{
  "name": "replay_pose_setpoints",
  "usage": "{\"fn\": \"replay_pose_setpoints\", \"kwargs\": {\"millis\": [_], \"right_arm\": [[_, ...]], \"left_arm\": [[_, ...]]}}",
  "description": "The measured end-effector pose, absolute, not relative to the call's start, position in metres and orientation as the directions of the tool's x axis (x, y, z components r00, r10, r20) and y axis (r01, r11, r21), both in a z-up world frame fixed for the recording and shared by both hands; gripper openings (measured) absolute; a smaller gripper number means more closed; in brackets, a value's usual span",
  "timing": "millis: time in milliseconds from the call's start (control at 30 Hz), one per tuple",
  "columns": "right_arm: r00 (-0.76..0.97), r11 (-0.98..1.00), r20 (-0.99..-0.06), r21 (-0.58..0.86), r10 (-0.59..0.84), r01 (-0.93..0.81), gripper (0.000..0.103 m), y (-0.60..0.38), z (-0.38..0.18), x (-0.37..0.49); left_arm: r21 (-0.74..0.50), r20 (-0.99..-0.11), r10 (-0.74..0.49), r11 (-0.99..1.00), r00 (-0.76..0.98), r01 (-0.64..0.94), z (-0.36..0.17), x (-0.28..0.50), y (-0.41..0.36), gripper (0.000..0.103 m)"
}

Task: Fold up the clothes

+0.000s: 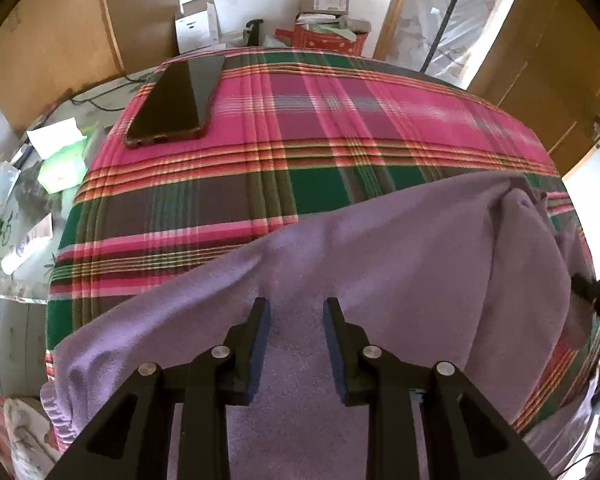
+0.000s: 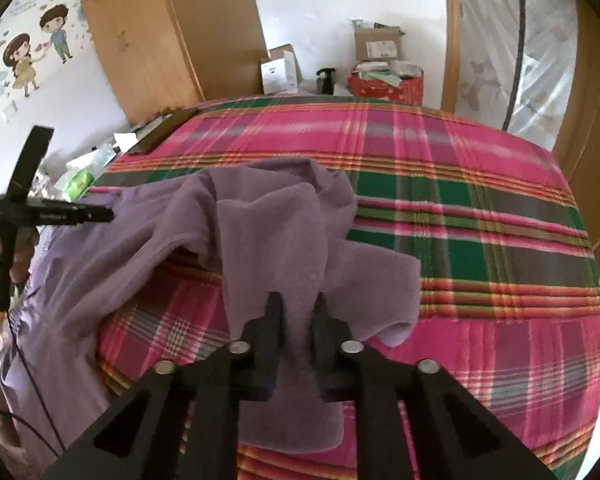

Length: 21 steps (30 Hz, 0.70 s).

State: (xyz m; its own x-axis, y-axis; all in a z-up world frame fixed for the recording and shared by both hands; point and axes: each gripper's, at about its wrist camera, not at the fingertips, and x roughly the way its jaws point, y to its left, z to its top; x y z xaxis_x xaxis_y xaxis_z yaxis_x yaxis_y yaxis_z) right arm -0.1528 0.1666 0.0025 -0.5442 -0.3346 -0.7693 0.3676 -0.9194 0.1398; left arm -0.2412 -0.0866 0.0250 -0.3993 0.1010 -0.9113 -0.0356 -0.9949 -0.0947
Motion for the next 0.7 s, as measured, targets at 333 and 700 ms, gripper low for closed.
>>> {"fn": "replay_pose_setpoints", "kwargs": {"millis": [333, 700], "right_arm": [[-0.686, -0.986, -0.709, 0.101, -0.164, 0.131, 0.01, 0.235, 0.028, -0.16], [-0.709, -0.981, -0.695, 0.192, -0.124, -0.016, 0.031, 0.273, 0.026, -0.167]], "left_arm": [[-0.086, -0.907, 0.094, -0.996, -0.411, -0.037, 0.024, -0.239, -0.083, 0.031], [-0.07, -0.908, 0.086, -0.996, -0.41, -0.053, 0.027, -0.239, -0.077, 0.032]]}}
